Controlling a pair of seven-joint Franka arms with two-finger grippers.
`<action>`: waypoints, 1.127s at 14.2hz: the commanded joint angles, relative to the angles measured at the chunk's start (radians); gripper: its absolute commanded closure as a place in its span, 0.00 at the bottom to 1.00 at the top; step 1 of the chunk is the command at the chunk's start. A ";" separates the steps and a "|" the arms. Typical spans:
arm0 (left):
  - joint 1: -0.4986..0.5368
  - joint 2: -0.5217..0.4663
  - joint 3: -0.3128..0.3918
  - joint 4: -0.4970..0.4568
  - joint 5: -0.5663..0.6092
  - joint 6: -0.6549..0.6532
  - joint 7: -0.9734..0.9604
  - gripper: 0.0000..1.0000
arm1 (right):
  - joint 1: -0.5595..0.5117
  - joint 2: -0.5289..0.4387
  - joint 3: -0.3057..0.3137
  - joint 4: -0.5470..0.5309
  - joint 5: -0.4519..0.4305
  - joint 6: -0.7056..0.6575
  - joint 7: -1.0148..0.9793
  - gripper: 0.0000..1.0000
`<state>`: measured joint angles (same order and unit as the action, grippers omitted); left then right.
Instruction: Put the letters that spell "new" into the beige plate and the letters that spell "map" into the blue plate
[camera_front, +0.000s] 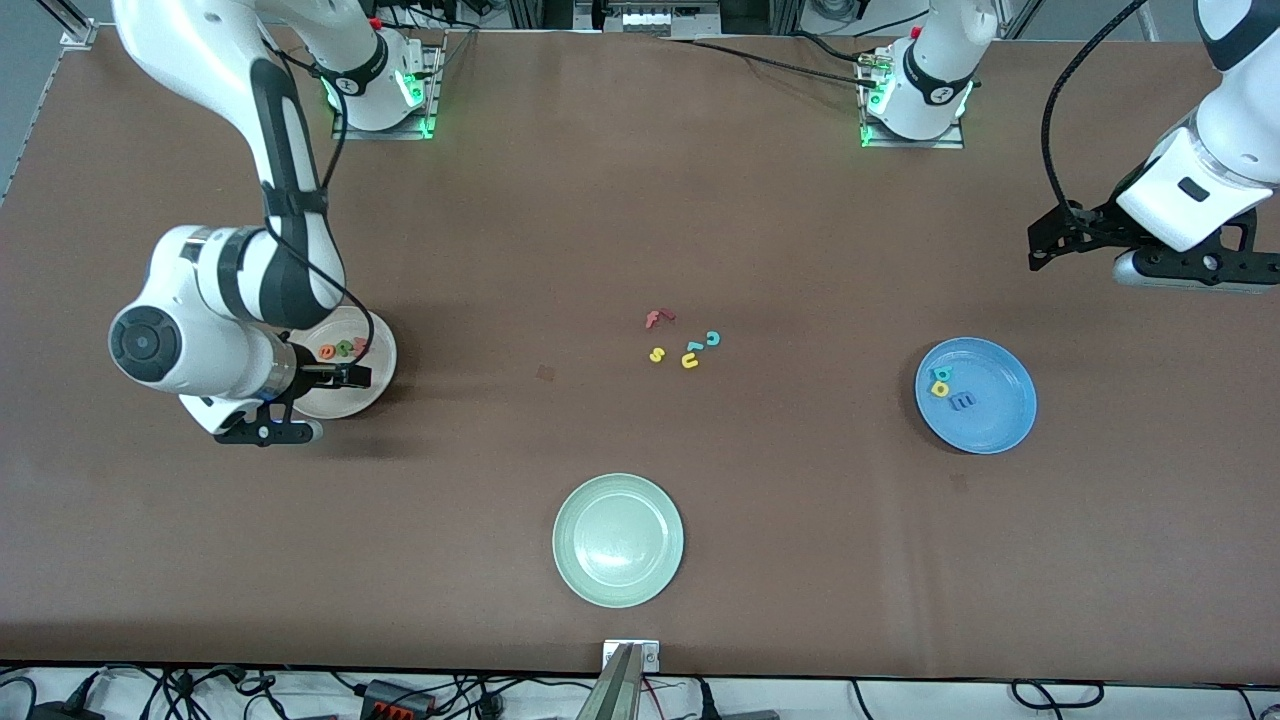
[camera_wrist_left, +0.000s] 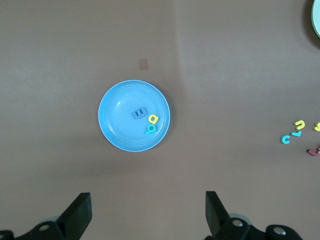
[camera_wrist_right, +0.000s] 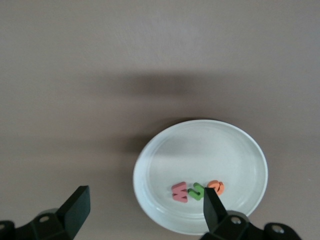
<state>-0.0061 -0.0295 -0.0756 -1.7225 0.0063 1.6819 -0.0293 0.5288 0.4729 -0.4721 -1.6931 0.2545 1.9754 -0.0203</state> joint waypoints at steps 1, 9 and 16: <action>-0.005 -0.007 0.004 0.014 -0.020 -0.021 -0.001 0.00 | -0.168 -0.132 0.148 0.024 -0.055 -0.071 0.046 0.00; -0.005 -0.007 -0.010 0.014 -0.019 -0.021 -0.001 0.00 | -0.561 -0.255 0.412 0.247 -0.175 -0.297 0.007 0.00; 0.004 -0.016 -0.023 0.000 -0.015 0.008 -0.009 0.00 | -0.575 -0.326 0.377 0.245 -0.184 -0.333 -0.001 0.00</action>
<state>-0.0106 -0.0307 -0.0884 -1.7205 0.0063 1.6856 -0.0304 -0.0353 0.1647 -0.1105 -1.4456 0.0823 1.6587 -0.0165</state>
